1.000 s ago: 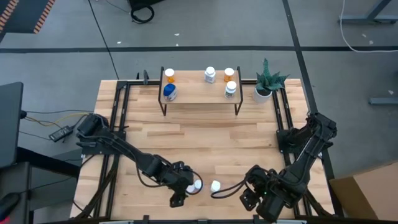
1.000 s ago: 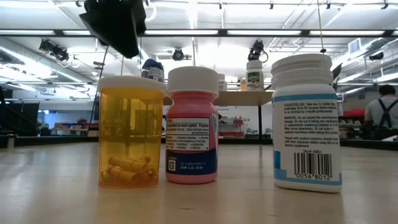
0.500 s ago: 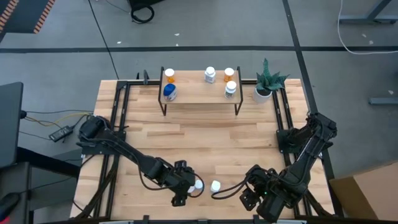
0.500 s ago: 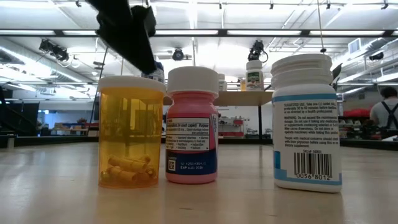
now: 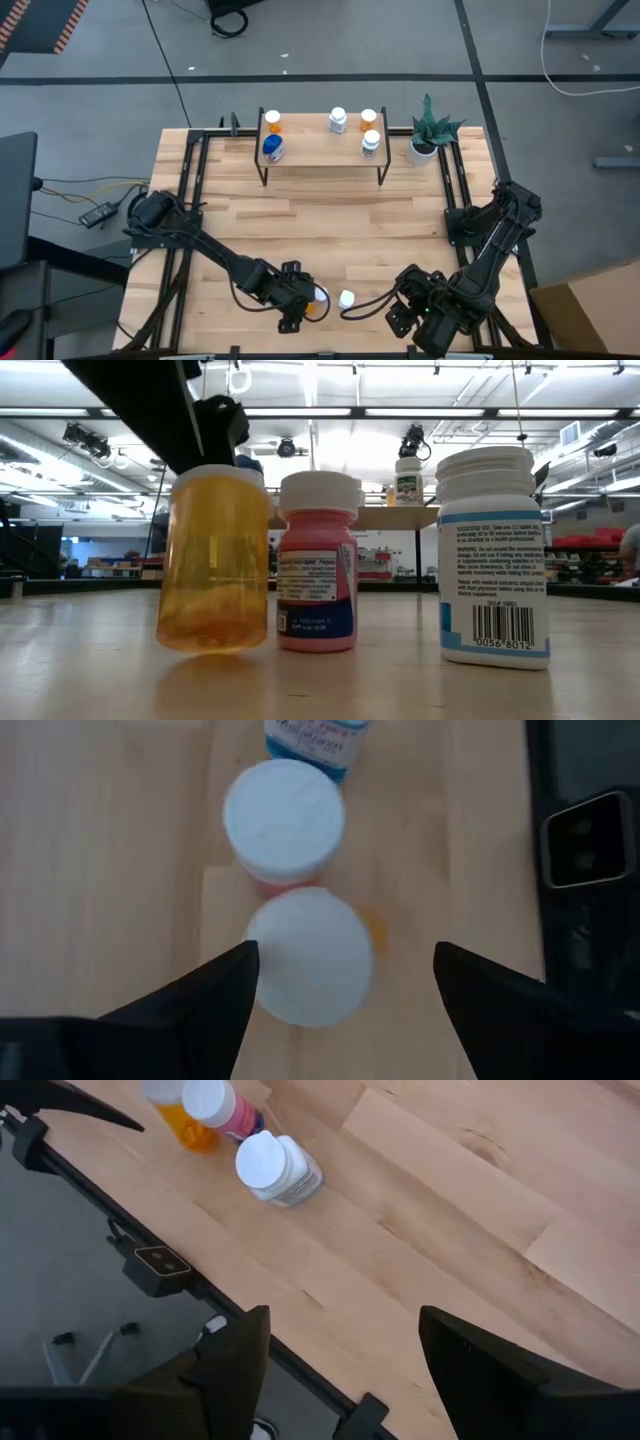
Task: Pick and place medicine bottles onto shelf by color
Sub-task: Put the orange bottle on the shelf
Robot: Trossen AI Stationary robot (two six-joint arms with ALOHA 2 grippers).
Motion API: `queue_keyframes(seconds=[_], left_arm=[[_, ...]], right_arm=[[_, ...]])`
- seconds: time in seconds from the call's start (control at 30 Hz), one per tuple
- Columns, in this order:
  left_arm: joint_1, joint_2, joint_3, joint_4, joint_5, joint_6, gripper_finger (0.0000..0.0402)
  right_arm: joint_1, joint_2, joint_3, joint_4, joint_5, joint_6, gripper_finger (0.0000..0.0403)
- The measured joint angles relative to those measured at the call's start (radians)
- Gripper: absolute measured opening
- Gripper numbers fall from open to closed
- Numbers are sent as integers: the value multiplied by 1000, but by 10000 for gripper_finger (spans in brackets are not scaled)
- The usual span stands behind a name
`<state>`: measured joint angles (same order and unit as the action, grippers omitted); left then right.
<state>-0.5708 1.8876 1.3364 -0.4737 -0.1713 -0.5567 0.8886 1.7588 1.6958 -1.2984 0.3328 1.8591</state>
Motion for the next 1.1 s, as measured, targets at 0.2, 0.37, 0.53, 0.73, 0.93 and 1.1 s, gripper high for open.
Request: queue_keyframes(seconds=[0.2, 0.37, 0.53, 0.73, 0.93, 1.1], left_arm=[[1, 1, -1, 2, -1, 0, 309], [-6, 0, -1, 3, -1, -3, 309], [-5, 0, -1, 12, 3, -13, 309], [-14, -1, -1, 113, 15, -13, 309], [-16, 6, -1, 100, 15, -8, 309], [-16, 30, -1, 99, 15, -16, 309]], right_arm=[[0, 0, 0, 0, 0, 0, 264], [0, 0, 0, -1, 0, 0, 264], [-1, 0, 0, -1, 0, 0, 264], [-1, 0, 0, -1, 8, 0, 264], [-1, 0, 0, -2, 8, 0, 264], [-1, 0, 0, -4, 8, 0, 264]])
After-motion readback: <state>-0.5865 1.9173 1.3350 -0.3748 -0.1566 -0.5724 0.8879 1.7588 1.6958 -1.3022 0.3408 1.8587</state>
